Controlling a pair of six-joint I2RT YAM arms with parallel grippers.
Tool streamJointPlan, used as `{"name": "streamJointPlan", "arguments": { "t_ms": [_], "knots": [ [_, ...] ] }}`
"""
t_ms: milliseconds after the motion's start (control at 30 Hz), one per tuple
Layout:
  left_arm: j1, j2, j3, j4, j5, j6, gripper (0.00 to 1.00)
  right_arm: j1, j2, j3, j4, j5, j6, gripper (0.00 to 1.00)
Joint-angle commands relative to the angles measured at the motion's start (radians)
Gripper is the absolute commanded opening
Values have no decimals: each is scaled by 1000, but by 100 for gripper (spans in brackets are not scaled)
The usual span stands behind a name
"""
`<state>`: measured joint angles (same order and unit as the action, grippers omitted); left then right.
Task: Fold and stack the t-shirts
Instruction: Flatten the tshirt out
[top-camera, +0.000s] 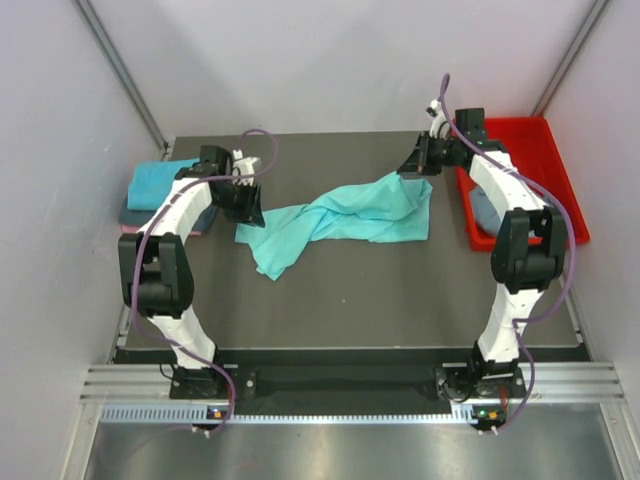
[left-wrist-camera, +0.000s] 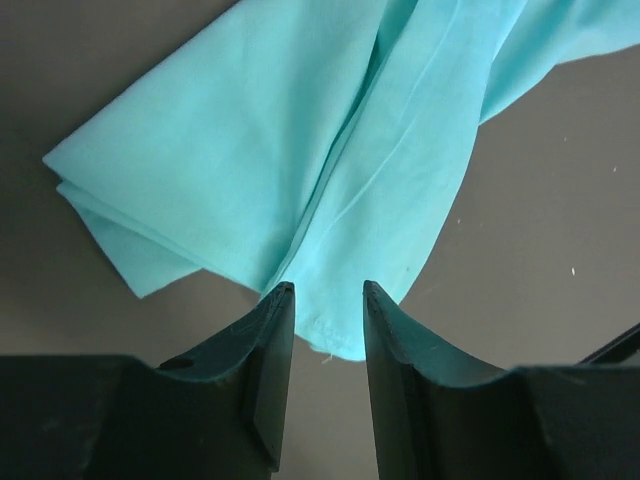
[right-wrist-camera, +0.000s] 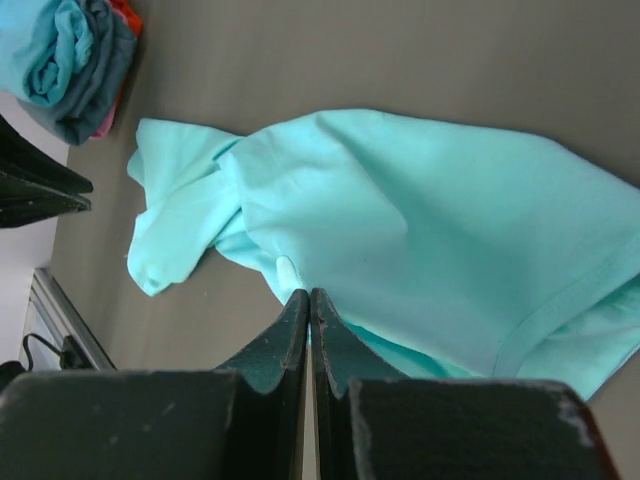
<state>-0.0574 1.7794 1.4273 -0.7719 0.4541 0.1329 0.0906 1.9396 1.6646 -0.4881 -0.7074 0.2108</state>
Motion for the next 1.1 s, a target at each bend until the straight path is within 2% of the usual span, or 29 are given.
{"name": "streamJointPlan", "arguments": {
  "t_ms": [0,133,267,733,1067],
  "knots": [
    [27,-37,21,-73,-8,33,40,-2,21,87,0,-49,-8,0],
    [50,-86,-73,-142,18,42,41,0,27,72,40,-55,28,0],
    [94,-91,-156,-119,41,42,41,1,7,44,75,-53,53,0],
    [168,178,1,-132,210,28,43,3,-44,23,48,-32,10,0],
    [174,256,56,-136,244,19,43,1,-53,9,48,-14,-1,0]
  ]
}}
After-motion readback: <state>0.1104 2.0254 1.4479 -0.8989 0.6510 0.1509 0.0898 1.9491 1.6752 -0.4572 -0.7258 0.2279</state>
